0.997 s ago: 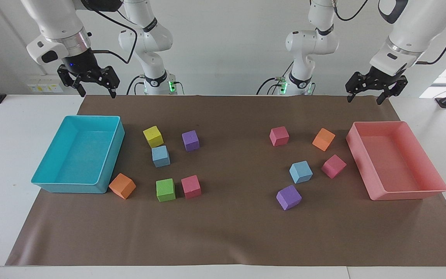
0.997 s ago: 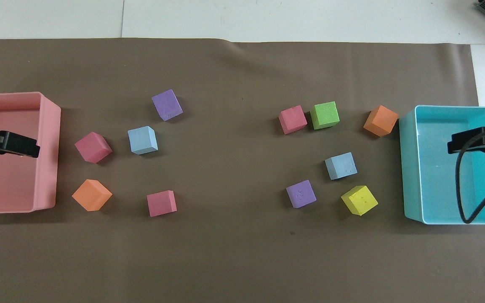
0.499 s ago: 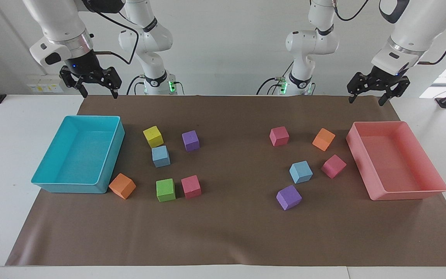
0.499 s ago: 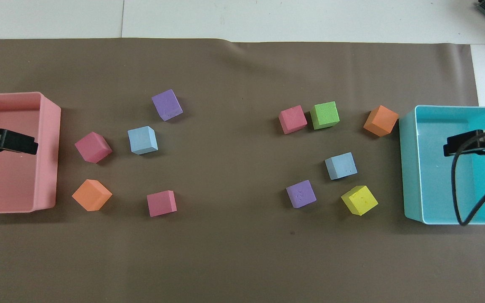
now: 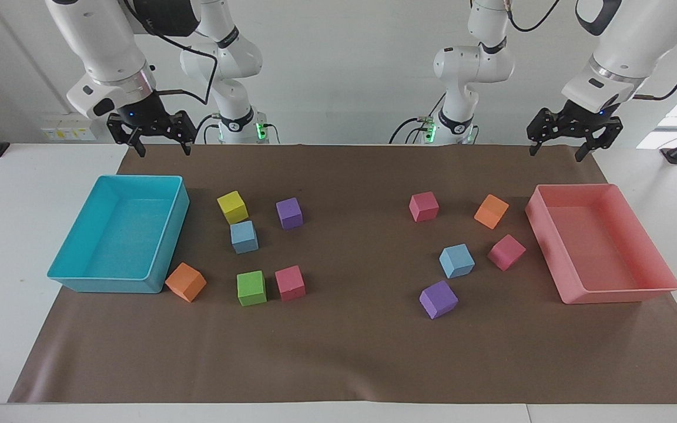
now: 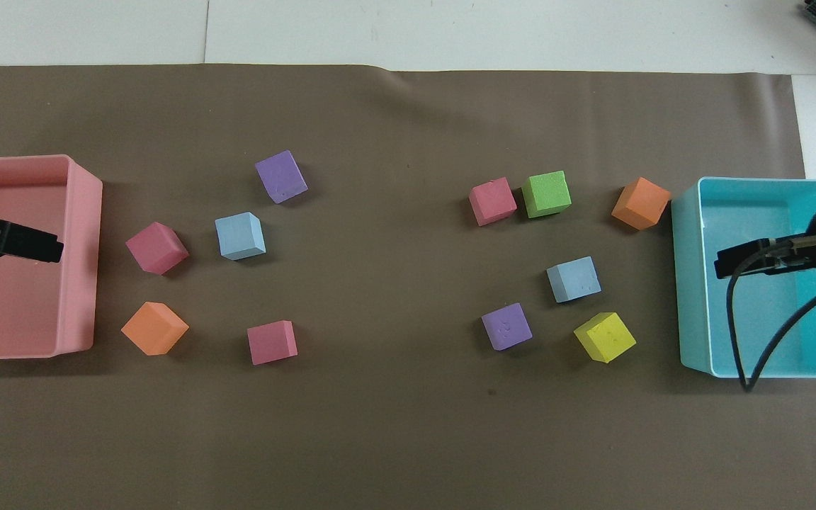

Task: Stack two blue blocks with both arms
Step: 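Move the right gripper over the light blue cube near the purple cube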

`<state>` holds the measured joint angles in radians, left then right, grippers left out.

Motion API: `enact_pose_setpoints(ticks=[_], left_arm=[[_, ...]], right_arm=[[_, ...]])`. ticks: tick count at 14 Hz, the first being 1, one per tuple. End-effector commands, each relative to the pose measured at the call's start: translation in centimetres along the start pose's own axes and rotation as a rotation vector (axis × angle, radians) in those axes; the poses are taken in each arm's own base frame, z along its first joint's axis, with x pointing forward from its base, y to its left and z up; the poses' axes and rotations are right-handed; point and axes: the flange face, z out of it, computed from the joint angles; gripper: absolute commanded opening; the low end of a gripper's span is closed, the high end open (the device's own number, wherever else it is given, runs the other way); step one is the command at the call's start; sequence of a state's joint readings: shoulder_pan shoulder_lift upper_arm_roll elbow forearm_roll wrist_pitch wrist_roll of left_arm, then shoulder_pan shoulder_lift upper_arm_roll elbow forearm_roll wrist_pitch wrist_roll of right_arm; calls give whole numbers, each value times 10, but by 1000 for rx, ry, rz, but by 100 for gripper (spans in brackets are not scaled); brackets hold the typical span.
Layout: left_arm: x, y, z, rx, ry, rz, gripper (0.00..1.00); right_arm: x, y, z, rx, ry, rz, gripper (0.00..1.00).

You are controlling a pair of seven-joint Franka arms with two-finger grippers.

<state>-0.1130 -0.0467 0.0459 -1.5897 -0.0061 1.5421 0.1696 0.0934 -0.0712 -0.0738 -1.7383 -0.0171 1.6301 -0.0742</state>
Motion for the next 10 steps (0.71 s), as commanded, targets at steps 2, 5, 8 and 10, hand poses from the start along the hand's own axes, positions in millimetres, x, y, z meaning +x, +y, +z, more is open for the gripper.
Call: enact_pose_setpoints(ticks=[2,5,8,10], left_arm=[[-5,-2,0,-8,16,-5,100],[-4,0,-2,-7,19,0,100],[-4,-2,-1,-8,15,-2,100],[-4,-5,-2,-6,24,-8,100]], right_arm=[[13,-31,57,28,12,-75,100],[37,-51,114,29,24,-108,100],[51,-65,166,24,64,-125,100],[56,-79,200,20,66,-175,100]])
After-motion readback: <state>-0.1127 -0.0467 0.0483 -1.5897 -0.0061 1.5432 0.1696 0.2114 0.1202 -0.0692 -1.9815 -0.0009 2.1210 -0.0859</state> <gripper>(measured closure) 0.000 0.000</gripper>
